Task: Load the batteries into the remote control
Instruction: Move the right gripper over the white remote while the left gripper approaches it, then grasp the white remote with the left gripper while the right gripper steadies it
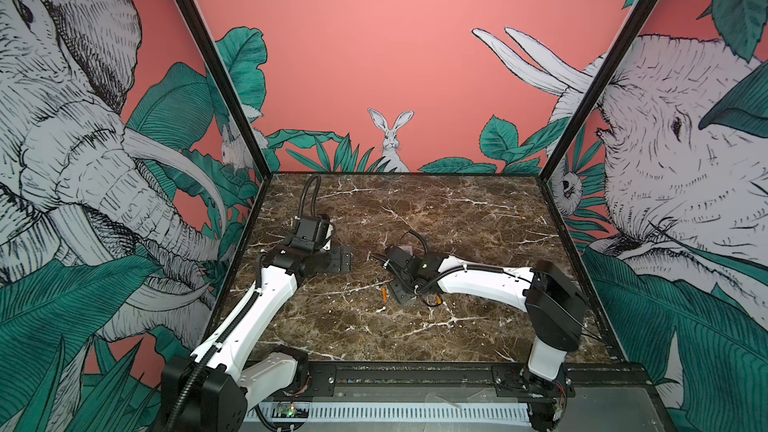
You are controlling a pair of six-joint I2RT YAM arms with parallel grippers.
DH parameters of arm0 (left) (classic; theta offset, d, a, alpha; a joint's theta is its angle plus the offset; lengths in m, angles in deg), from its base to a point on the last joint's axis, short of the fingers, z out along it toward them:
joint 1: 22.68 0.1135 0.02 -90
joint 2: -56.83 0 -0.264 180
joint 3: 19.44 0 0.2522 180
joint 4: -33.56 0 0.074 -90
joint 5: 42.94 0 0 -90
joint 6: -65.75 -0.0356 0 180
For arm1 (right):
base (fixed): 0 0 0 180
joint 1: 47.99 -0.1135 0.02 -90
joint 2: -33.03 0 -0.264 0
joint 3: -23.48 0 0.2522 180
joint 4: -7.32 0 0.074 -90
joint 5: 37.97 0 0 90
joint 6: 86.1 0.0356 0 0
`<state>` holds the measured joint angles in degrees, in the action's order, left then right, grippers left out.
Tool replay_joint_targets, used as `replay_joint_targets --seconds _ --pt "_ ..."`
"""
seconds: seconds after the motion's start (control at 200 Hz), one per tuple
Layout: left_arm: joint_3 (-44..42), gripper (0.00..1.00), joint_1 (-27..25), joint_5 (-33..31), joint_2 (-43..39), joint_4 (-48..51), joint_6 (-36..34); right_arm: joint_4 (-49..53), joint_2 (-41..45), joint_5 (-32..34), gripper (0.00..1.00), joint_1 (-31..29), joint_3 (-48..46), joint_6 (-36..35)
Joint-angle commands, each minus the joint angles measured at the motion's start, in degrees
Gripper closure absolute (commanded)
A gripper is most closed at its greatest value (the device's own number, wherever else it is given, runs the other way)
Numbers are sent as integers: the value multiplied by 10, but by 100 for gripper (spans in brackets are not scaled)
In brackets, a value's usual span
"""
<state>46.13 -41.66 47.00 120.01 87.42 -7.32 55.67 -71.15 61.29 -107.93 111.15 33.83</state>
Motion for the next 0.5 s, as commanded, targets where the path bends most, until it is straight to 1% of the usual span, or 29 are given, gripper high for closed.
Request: replay_joint_targets --seconds 0.0,0.06,0.185,0.35,0.495 --pt "11 0 -3 1 -9 10 -3 38 -22 33 25 12 27 38" --pt "12 0 -3 3 -9 9 -5 35 -31 31 22 20 30 42" --pt "14 0 -3 3 -10 10 -10 35 -53 19 21 30 42 39" --pt "17 0 -3 1 -11 14 -15 39 -81 6 21 30 49 40" --pt "14 0 -3 5 -19 13 -15 18 -81 -6 23 31 20 54"
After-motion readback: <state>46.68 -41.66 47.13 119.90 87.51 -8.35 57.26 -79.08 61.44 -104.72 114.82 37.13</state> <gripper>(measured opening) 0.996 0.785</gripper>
